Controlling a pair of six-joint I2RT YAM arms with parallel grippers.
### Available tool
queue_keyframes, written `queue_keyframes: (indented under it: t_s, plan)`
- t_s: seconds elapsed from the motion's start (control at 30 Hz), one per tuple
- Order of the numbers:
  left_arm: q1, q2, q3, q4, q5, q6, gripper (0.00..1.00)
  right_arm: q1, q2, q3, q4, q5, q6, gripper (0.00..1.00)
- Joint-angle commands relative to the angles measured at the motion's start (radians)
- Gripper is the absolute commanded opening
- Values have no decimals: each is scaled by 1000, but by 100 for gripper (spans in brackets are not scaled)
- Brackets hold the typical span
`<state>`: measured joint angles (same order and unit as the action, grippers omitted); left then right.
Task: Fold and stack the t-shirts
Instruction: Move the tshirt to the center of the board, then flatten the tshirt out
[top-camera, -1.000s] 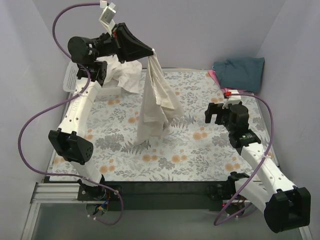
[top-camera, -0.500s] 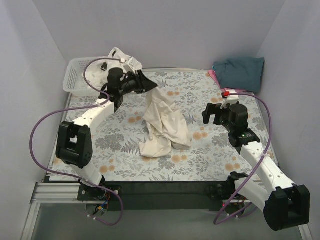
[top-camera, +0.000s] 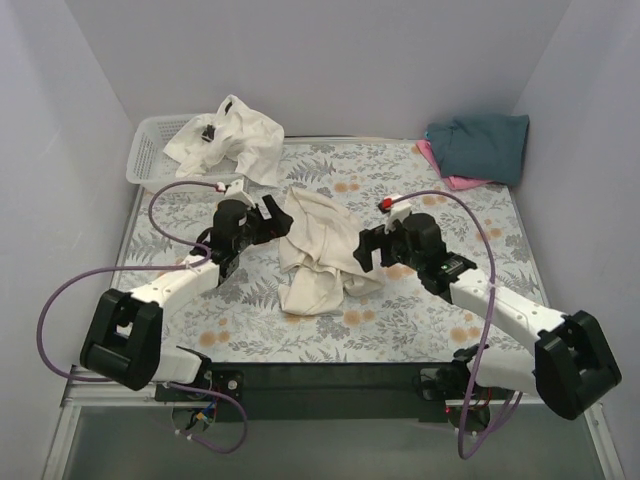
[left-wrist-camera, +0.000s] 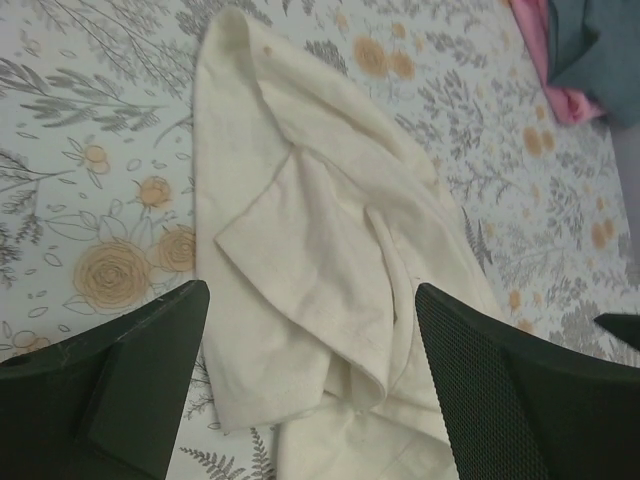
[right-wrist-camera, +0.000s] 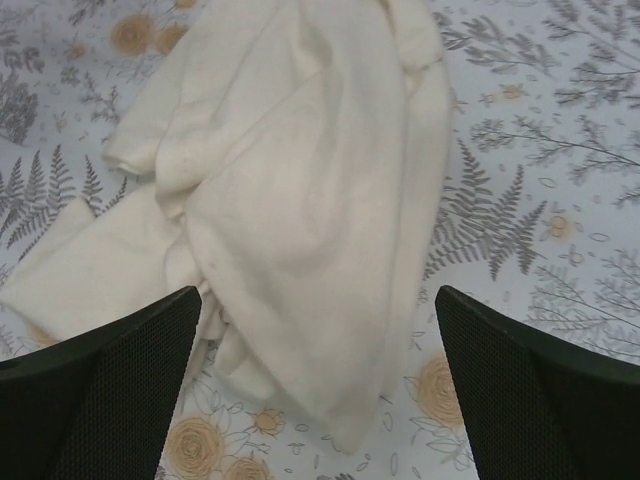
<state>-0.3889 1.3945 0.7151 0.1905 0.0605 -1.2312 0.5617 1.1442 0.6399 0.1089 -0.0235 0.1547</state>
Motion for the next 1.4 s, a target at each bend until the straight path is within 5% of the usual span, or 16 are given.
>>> queue_keyframes:
  t_s: [0.0,0.17,0.53,1.37]
  plan:
    - [4,-60,-77,32,-157,-45,78,81,92,98,58,19,-20,91]
    - [4,-26,-114,21,-174,-65,74,173,219,187,58,82,-47,91]
    - [2,109,-108,75,-96,-82,45,196,255,224,57,126,-52,90]
    - [-108,78,-128,-148,-168,-94,40,198,265,219,57,131,-40,91]
